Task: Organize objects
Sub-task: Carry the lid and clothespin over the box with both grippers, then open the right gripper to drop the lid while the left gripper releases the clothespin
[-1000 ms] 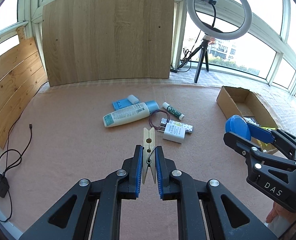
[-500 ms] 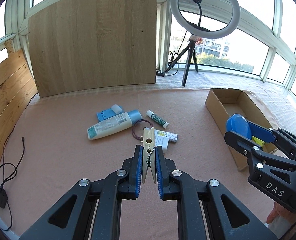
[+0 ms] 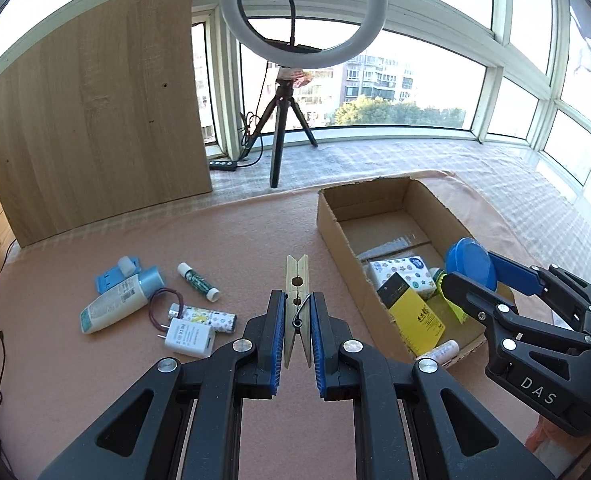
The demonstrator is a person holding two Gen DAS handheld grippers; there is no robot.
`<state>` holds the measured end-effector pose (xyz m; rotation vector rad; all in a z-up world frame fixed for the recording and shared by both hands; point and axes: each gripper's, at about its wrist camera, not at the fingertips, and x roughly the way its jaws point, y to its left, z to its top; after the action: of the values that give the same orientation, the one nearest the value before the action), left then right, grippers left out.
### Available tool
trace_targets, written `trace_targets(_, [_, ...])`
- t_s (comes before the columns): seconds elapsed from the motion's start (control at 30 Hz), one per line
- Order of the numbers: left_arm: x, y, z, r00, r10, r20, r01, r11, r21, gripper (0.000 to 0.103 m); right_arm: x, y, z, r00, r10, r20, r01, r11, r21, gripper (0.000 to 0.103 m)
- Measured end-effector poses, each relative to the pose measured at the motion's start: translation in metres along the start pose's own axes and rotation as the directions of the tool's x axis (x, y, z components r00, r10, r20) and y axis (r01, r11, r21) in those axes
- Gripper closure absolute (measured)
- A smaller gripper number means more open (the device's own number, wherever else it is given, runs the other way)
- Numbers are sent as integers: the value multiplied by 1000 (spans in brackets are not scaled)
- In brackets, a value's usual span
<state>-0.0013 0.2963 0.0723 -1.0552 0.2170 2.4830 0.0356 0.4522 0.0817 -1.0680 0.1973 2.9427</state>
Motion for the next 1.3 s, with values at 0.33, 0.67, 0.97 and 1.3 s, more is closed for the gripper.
trace_targets(0.33, [33,-84,24,997,-71,-21,73,994,82,90,-10,-75,-7,998,-63,-5,63,995,79,57])
trace_targets(0.67, [56,-103,30,997,-46,-54,49,997,60,31,1,-94,-6,998,-60,-22,61,995,84,52])
trace_targets(0.97, [36,-66,22,1000,-17,2,17,1000,26,21,-8,-89,-4,996,-92,-12,93,990,103,50])
trace_targets(1.3, [8,32,-30,998,57,-26,-59,994,-91,21,7,-10,2,999,-42,-21,42,999,-7,50])
